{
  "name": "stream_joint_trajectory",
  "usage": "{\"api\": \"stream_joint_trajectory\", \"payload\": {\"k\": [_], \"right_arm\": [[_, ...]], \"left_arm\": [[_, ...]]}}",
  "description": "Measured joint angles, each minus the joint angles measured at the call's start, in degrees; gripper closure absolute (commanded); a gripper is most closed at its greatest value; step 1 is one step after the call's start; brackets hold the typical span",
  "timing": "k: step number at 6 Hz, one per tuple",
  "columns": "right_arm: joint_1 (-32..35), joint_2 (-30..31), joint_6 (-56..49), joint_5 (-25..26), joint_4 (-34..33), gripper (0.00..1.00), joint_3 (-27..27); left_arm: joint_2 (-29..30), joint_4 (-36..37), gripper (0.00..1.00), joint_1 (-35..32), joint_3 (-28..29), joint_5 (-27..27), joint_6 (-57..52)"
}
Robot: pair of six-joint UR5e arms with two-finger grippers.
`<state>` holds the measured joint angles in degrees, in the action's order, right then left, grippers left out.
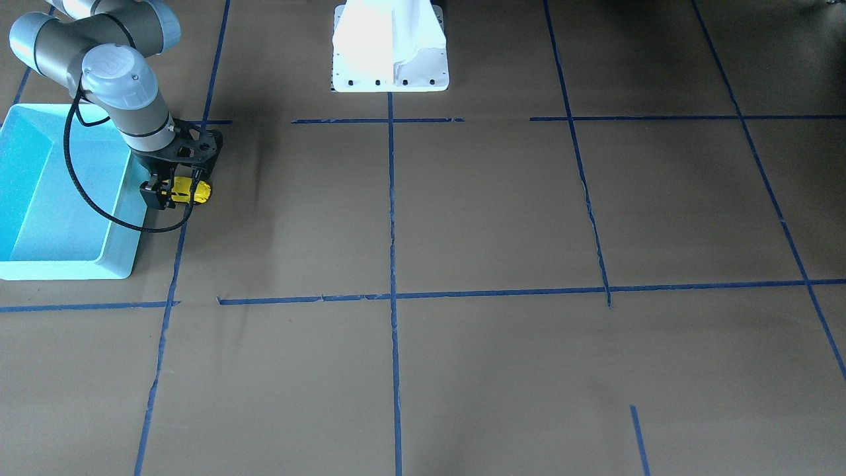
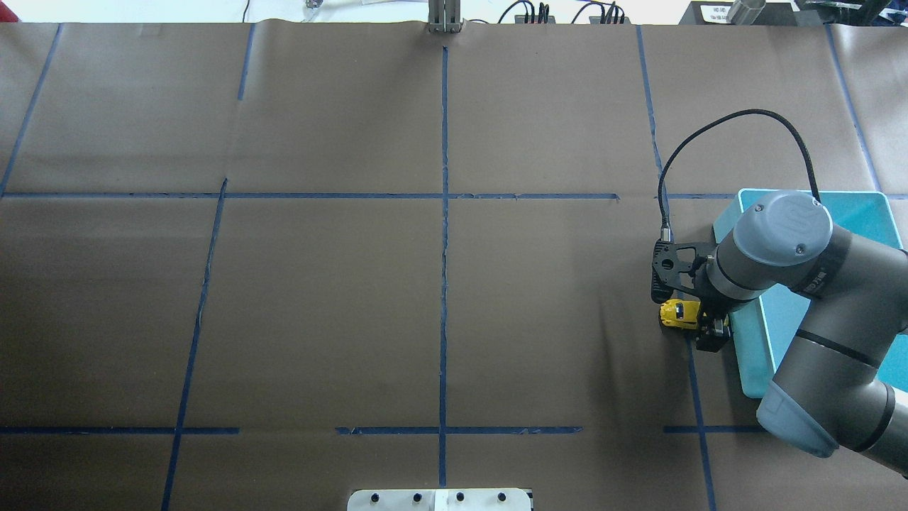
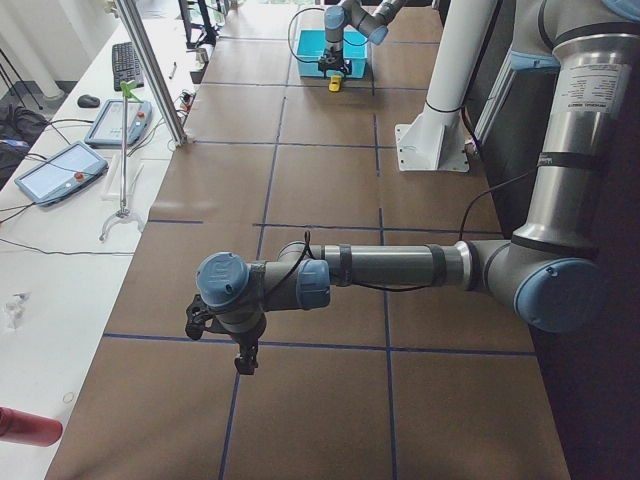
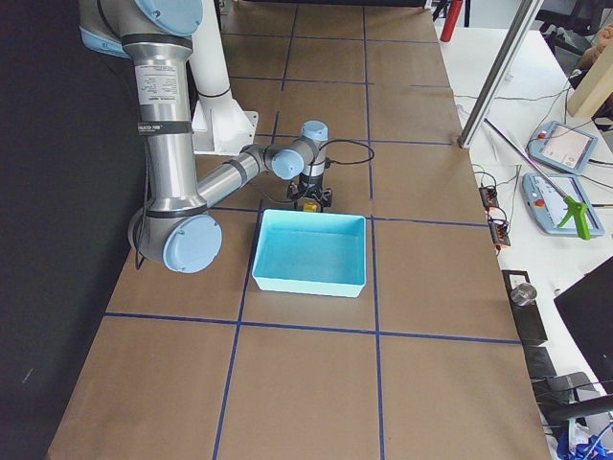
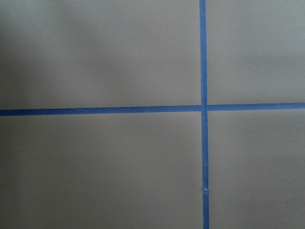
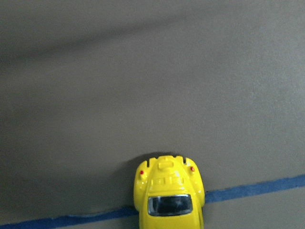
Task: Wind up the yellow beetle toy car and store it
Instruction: 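Close the right gripper on the yellow car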
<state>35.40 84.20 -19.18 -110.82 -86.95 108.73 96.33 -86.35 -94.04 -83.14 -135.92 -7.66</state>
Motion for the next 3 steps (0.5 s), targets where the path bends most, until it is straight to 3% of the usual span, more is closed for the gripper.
{"api": "stream_joint_trajectory", "payload": {"k": [1,2,3], "right_arm": [[-0.34,-0.18,0.02,0.46,0.08,0.73,-0.42],[-0.72,-0.23,0.02,1.07,0.08,0.98,-0.41],[-0.78,-0.25,0.02,1.53,-0.03,1.00,0.13]], "left_arm": [[0.00,0.02,0.00,0.00,-0.33,0.00,0.01],[-0.02,0.04,0.00,0.00,-0.53,0.00,0.02],[-0.06,0.07,0.00,-0.08,-0.86,-0.03,0.02]]}}
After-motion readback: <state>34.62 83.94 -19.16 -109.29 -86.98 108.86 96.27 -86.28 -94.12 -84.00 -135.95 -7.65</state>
